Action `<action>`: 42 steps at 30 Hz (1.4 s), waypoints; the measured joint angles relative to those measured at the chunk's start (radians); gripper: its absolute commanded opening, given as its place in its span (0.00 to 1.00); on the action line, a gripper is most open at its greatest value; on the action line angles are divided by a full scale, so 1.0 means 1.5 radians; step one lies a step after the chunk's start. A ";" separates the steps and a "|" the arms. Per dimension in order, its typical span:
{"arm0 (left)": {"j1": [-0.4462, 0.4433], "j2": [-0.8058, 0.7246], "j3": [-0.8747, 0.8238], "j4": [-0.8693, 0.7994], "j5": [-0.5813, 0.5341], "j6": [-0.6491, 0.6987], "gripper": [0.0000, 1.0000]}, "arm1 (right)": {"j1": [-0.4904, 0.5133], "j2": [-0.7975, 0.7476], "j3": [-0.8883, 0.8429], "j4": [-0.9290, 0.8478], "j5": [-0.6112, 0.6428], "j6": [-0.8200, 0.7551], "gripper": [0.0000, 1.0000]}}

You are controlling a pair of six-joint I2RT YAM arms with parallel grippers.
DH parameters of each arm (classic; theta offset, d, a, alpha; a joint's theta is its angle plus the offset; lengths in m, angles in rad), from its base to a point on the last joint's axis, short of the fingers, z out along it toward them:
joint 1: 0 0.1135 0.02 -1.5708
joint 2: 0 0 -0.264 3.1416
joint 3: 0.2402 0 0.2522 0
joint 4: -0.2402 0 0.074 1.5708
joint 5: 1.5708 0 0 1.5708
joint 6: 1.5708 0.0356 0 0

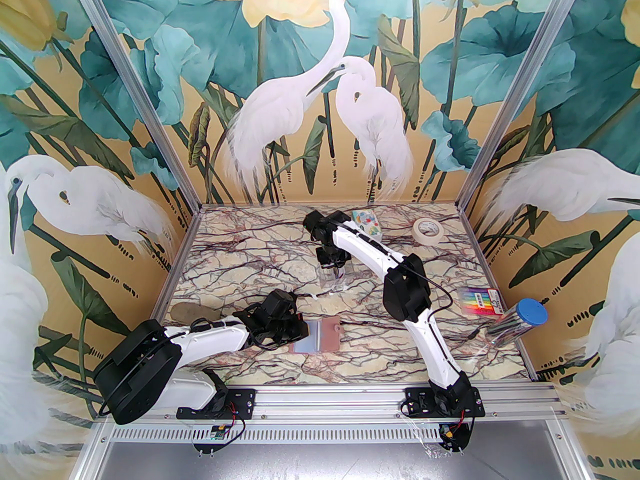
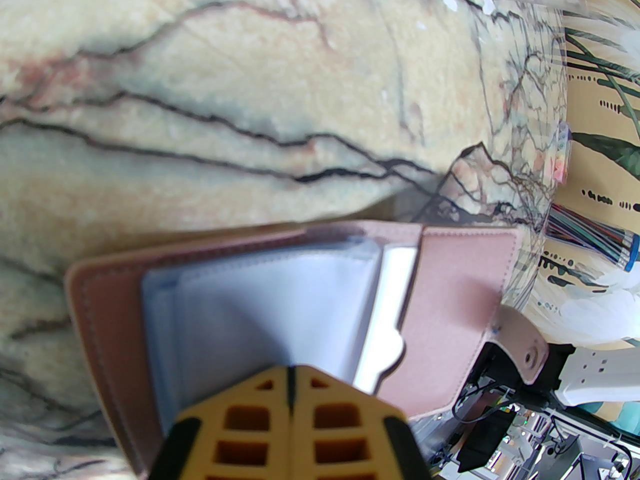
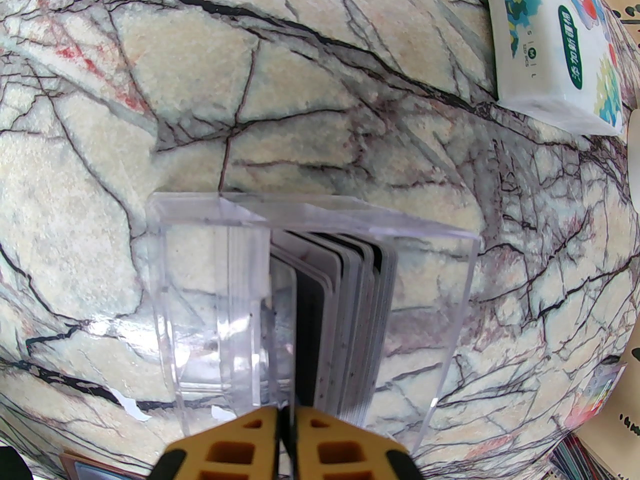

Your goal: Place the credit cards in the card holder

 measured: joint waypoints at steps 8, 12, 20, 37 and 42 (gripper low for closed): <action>0.000 0.002 0.000 0.002 0.001 0.000 0.00 | 0.002 0.000 0.007 -0.004 0.000 0.004 0.09; 0.000 0.004 0.000 0.007 0.003 0.000 0.00 | 0.003 0.000 0.009 -0.006 0.002 0.008 0.07; 0.000 0.004 0.000 0.007 0.003 0.000 0.01 | 0.004 0.000 0.009 -0.006 0.003 0.030 0.06; 0.000 0.004 0.000 0.007 0.003 0.000 0.00 | 0.012 -0.002 0.005 -0.004 0.012 0.043 0.00; 0.000 0.004 0.000 0.007 0.003 0.000 0.01 | 0.017 -0.028 -0.023 0.001 0.018 0.051 0.00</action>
